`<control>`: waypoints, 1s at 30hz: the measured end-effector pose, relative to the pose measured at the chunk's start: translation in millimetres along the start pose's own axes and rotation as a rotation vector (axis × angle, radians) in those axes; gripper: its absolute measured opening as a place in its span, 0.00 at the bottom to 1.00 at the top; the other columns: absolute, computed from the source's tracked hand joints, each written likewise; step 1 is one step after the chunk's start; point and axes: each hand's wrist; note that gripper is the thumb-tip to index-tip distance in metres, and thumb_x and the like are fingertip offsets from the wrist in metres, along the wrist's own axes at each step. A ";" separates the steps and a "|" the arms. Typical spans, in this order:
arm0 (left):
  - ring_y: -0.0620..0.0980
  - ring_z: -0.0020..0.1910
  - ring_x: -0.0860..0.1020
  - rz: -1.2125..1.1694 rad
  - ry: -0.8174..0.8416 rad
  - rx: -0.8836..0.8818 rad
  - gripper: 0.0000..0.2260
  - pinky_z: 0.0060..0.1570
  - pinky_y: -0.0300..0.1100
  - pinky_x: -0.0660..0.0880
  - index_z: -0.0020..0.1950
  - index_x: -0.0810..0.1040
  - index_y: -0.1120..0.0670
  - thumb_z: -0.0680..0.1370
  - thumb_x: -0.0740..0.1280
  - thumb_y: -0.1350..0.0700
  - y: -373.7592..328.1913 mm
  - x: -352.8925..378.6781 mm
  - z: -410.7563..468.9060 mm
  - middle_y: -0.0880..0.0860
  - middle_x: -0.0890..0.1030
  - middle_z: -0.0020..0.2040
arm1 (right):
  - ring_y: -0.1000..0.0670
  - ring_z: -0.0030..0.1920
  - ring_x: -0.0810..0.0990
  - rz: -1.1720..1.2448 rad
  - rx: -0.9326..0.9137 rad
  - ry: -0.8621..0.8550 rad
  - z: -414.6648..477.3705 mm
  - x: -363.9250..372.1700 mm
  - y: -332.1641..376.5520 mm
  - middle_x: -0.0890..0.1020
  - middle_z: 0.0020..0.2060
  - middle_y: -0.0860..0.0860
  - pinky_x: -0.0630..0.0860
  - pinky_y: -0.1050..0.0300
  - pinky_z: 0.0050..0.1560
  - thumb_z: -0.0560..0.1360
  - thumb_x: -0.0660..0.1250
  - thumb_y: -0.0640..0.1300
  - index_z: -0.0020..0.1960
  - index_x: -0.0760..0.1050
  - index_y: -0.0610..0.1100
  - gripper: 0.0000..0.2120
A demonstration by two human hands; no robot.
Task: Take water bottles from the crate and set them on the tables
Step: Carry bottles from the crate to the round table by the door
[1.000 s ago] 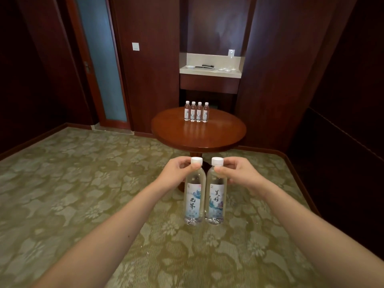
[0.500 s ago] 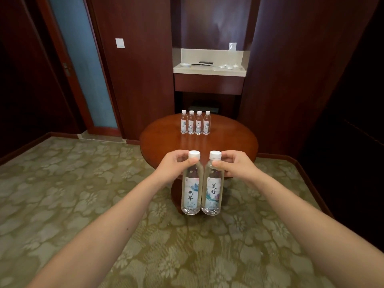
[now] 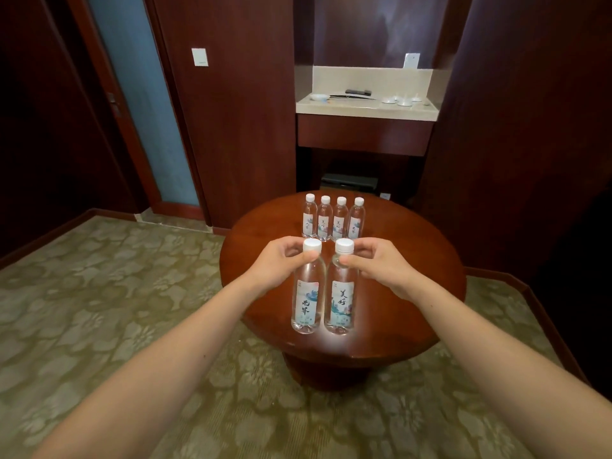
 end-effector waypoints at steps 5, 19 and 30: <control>0.41 0.55 0.79 0.022 -0.022 -0.010 0.11 0.48 0.26 0.74 0.58 0.80 0.55 0.76 0.72 0.58 20.0 -10.7 73.8 0.47 0.82 0.56 | 0.60 0.50 0.81 -0.017 -0.003 0.041 86.3 -12.6 -15.5 0.84 0.52 0.53 0.73 0.70 0.43 0.73 0.75 0.40 0.57 0.80 0.47 0.13; 0.46 0.59 0.78 0.087 0.121 -0.141 0.17 0.63 0.38 0.72 0.64 0.77 0.58 0.75 0.73 0.61 113.5 -28.1 259.4 0.51 0.81 0.59 | 0.51 0.58 0.81 0.067 0.184 0.013 264.9 -12.5 -93.8 0.83 0.57 0.50 0.75 0.65 0.52 0.71 0.76 0.37 0.60 0.78 0.43 0.19; 0.42 0.55 0.78 0.009 0.187 -0.202 0.18 0.50 0.29 0.75 0.63 0.75 0.58 0.75 0.72 0.64 175.3 -37.4 353.2 0.49 0.80 0.57 | 0.51 0.60 0.78 0.157 0.300 -0.090 345.8 1.4 -134.8 0.81 0.53 0.54 0.72 0.55 0.65 0.70 0.75 0.32 0.51 0.76 0.51 0.17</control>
Point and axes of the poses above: each hand's wrist, its own z-axis towards the middle knuckle, its own x-axis out of the palm, y = z × x
